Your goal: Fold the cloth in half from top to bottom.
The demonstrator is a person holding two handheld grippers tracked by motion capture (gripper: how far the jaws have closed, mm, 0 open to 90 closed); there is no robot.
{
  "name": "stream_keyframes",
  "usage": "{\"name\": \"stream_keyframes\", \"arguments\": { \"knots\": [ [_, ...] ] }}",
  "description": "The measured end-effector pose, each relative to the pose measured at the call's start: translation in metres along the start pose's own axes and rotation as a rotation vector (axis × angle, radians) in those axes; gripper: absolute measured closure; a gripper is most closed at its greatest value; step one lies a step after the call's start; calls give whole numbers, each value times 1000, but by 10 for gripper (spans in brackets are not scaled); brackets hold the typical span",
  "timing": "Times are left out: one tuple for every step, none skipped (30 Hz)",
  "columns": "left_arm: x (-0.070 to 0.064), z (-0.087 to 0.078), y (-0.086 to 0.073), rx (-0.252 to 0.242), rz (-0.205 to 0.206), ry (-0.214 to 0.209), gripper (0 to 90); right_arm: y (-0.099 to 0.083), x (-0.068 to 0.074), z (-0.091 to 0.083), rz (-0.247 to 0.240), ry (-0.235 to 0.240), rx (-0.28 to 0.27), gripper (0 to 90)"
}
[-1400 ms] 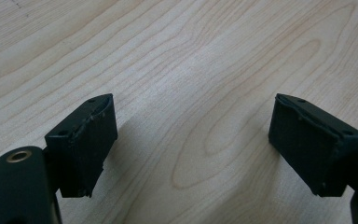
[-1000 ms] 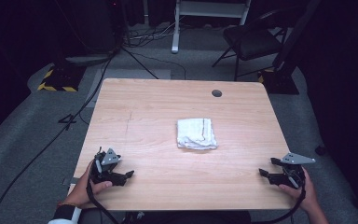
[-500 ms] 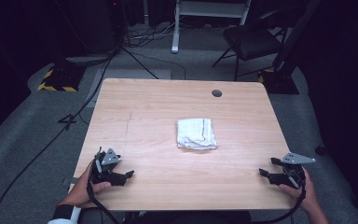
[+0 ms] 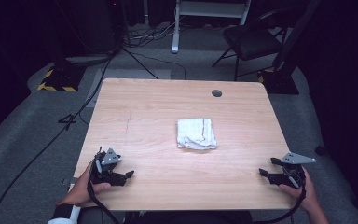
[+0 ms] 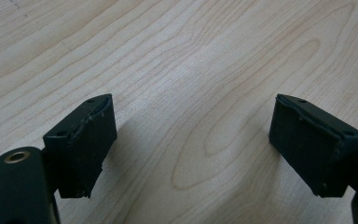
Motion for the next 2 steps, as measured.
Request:
{"name": "stream_keyframes", "arguments": {
  "knots": [
    [0, 0, 0, 0, 0, 0, 151, 0, 0, 0, 0, 0, 0, 228],
    [0, 0, 0, 0, 0, 0, 151, 0, 0, 0, 0, 0, 0, 229]
  ]
}}
Point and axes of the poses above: each handheld gripper's, and its own axes: z roughly forward along the jaws, y roughly out of its top, x roughly to its left, the point moved 1 cm from there along z, roughly forward along the jaws, and after that the axes turned 6 degrees about -x, right-handed, at the moved point
